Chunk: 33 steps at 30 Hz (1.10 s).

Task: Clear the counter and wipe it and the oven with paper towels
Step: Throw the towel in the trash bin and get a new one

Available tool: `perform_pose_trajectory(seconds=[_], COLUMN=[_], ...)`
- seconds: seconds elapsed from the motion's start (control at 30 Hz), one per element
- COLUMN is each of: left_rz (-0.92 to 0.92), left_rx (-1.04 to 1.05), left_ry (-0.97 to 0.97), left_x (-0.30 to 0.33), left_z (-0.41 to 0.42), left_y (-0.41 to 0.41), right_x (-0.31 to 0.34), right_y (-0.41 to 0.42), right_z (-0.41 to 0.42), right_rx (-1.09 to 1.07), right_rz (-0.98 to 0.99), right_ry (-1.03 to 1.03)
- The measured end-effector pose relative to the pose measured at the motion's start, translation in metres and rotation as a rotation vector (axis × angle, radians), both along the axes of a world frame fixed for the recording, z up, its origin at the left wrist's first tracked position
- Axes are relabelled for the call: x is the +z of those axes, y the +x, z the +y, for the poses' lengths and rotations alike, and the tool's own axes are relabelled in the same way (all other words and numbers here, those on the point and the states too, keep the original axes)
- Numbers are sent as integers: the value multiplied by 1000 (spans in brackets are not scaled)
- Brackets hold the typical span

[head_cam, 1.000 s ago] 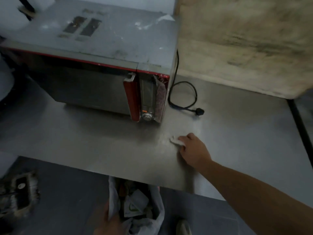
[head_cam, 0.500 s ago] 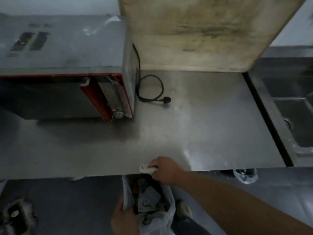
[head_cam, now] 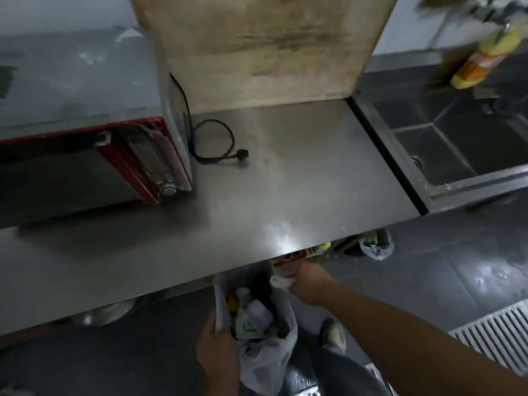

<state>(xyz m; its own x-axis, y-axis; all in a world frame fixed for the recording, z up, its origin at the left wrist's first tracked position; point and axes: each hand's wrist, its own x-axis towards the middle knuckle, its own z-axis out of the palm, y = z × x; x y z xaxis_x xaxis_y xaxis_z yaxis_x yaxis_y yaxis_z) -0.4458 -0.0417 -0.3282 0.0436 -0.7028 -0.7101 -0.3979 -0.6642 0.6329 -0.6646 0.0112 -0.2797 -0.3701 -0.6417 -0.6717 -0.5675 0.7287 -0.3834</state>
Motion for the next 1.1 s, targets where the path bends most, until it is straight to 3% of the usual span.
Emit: perform_pose_trajectory(seconds=[0.1,0.2,0.4,0.87,1.1], left_rz=[-64,-28,65,74,129], left_rx=[-73,-191,-238,-746,-887], left_ry=[-89,-107,-165,-255,-310], left_x=[-5,-5,39,101,105], left_z=[10,35,90,330,429], left_y=[-10,-18,-75,-273,-371], right_x=[7,16,37,58,56], right_y=[17,10,-57,-207,-243], right_z=[20,44,141,522,643], right_rx=[4,-43,-274,-698,-891], right_rz=[-72,12,147,292,273], right_ry=[-19,-65,-94,118,174])
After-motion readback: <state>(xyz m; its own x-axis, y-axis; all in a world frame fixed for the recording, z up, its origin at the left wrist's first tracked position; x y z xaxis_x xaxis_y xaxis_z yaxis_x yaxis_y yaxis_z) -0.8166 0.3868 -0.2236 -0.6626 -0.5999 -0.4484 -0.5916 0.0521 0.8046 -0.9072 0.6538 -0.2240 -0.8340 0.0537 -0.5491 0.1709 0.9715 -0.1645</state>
